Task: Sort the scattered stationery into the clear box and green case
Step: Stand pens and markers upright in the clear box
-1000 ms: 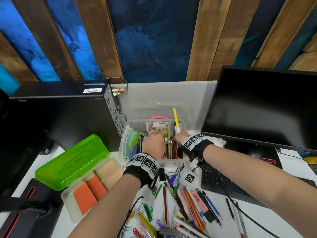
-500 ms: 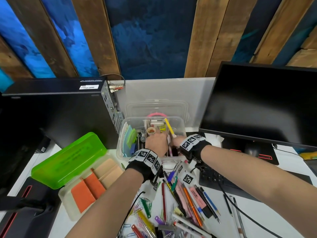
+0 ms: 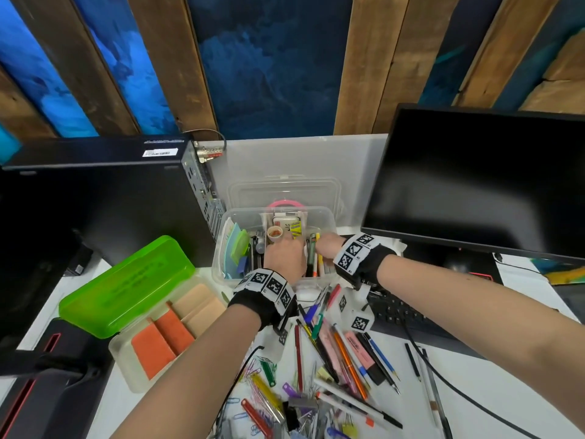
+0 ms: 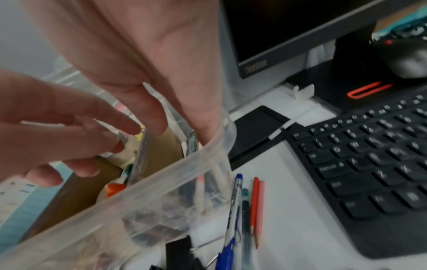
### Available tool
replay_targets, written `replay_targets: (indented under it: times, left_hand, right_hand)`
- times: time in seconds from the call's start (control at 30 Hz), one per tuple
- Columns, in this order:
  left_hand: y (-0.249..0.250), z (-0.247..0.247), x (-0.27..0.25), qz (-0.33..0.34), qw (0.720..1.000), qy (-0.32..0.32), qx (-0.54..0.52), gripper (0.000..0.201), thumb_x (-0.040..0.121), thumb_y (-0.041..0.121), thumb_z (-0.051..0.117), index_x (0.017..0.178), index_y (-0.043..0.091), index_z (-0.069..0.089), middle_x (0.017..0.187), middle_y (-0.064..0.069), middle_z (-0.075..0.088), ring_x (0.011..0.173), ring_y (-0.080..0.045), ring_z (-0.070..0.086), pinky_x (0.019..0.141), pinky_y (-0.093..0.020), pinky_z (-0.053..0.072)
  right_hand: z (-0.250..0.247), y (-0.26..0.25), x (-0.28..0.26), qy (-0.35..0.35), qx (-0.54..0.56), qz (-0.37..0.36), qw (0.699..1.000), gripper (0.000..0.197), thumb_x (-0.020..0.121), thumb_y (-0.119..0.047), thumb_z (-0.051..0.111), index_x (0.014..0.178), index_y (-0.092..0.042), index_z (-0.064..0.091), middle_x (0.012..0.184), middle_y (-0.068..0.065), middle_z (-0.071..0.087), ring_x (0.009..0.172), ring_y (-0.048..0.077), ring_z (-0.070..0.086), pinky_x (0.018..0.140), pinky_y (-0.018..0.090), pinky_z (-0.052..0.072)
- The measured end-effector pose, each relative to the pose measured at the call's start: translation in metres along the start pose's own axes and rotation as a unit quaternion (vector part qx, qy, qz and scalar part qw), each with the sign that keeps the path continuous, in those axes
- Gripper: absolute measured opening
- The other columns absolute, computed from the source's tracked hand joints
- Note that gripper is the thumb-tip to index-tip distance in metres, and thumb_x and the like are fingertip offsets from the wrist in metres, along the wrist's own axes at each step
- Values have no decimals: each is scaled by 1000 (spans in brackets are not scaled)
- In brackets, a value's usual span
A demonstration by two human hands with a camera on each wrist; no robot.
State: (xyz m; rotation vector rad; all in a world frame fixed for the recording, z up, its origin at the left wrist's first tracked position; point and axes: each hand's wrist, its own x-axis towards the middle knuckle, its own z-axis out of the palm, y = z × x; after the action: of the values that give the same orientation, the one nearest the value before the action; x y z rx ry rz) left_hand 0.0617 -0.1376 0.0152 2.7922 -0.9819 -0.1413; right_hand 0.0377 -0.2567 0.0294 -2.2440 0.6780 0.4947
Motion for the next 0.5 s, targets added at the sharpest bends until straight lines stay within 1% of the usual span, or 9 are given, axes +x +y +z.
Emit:
replay_targets:
  times: [0.03,0.13,0.17,0.23,0.3,0.33,0.4,0.47,0.5]
  left_hand:
    - [1,0,-3,6,1000,21,-15,30,93,17,46,121,13,56,120,-11,54,104,-32,60,80,-41,47]
    - [8,1,-19,28,994,89,-58,25,94,26,46,113,14,58,108,-8,61,93,-28,64,71,-37,49]
    - [11,4,-26,35,991,110,-64,23,95,30,45,107,16,59,98,-6,65,86,-26,65,67,-34,49]
    - [17,11,-41,53,985,136,-87,20,94,35,47,92,19,59,78,-1,66,69,-22,64,57,-28,45]
    - [26,23,-55,84,984,111,-108,23,94,36,47,81,19,56,68,3,62,61,-18,59,53,-26,41]
    - [31,30,-61,108,985,78,-106,25,95,37,46,81,19,55,68,4,60,61,-16,58,54,-27,41]
    - [42,46,-71,154,985,13,-76,25,96,36,42,86,18,57,79,3,63,71,-17,61,62,-29,48]
    - [51,62,-77,173,982,-39,-57,22,97,32,41,97,16,57,97,-2,63,89,-20,61,73,-33,50]
    - [56,70,-79,180,980,-62,-50,21,96,29,42,103,15,56,103,-4,61,96,-21,58,78,-35,49]
  right_hand:
    - [0,0,-2,5,70,-4,998,23,92,-1,41,77,-3,57,77,15,58,87,28,57,64,29,45]
    - [-4,11,-15,6,152,-87,985,29,87,4,38,83,-10,63,72,11,63,65,22,62,59,24,51]
    - [-7,21,-23,10,176,-104,979,28,89,3,40,87,-10,65,71,9,64,62,19,62,56,23,52]
    - [-13,38,-38,33,237,-115,964,18,94,-3,48,90,-6,65,72,10,63,61,20,63,57,25,56]
    - [-14,63,-52,43,246,-97,963,15,94,-7,51,85,-6,62,70,9,61,60,21,62,56,28,56]
    - [-12,80,-57,34,233,-77,969,15,94,-8,51,83,-8,61,69,9,61,59,21,62,53,28,56]
    - [-2,113,-69,10,149,-20,989,16,94,-12,51,81,-8,59,69,9,62,58,21,63,51,27,54]
    - [7,143,-80,-18,-31,52,998,19,94,-21,49,91,-6,61,84,12,67,73,25,67,63,30,56]
    - [10,159,-85,-27,-131,89,987,25,93,-24,49,102,-5,62,98,13,67,88,27,67,74,32,56]
